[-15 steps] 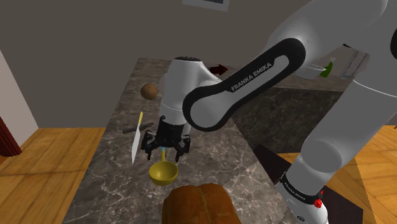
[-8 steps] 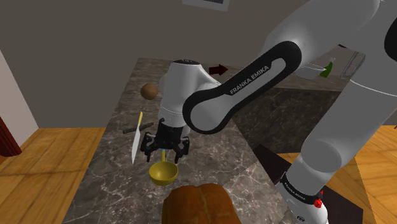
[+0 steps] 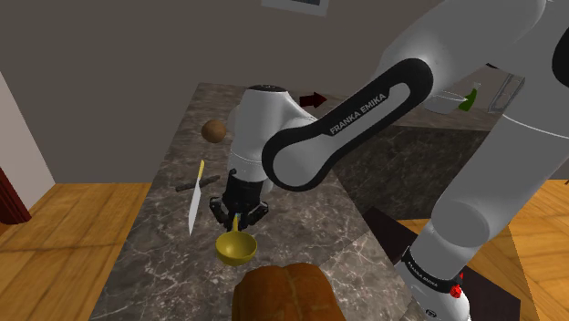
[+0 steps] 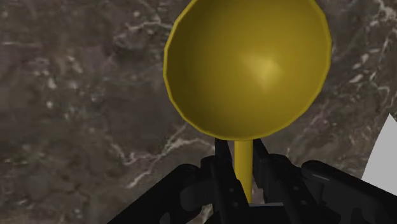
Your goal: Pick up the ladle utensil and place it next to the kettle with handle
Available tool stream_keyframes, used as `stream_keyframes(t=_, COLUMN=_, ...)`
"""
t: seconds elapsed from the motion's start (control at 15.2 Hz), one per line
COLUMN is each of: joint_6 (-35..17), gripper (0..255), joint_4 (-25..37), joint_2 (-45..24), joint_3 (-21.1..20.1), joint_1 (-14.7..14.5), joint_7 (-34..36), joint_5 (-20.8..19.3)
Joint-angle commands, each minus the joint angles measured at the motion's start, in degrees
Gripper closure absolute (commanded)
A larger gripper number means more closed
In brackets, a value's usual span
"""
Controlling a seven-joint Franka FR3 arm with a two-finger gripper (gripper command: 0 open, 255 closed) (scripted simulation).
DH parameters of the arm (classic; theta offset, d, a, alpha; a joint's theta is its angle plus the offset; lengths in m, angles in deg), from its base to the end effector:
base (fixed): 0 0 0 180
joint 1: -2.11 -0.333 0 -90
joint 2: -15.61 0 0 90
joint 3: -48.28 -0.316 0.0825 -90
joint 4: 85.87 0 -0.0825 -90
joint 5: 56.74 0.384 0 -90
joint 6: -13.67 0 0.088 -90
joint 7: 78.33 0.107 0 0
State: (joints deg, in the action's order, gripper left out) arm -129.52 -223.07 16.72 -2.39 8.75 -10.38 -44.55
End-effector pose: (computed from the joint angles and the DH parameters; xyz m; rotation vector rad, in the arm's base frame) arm 0.3623 0.3483 0.3322 -2.8513 0.8505 0.0531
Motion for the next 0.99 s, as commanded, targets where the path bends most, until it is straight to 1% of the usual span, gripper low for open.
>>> stream_keyframes(t=0.0, joint_6=-0.8, gripper=255, joint_4=0.1, joint_2=-0.3, joint_3=-0.1, joint_1=-0.1, joint_7=0.0, joint_5=0.0)
stream_keyframes(t=0.2, joint_6=-0.9, gripper=255, joint_4=0.0, joint_2=-0.3, joint_3=-0.1, joint_1=-0.1, joint_7=0.0, joint_5=0.0)
stream_keyframes(t=0.53, joint_6=3.7, gripper=255, joint_4=1.5, joint_2=3.8, joint_3=0.5, joint_1=-0.3, joint_7=-2.4, joint_5=3.8)
stream_keyframes(t=0.92, joint_6=9.2, gripper=255, joint_4=3.6, joint_2=7.9, joint_3=1.8, joint_1=-0.8, joint_7=-4.1, joint_5=6.6)
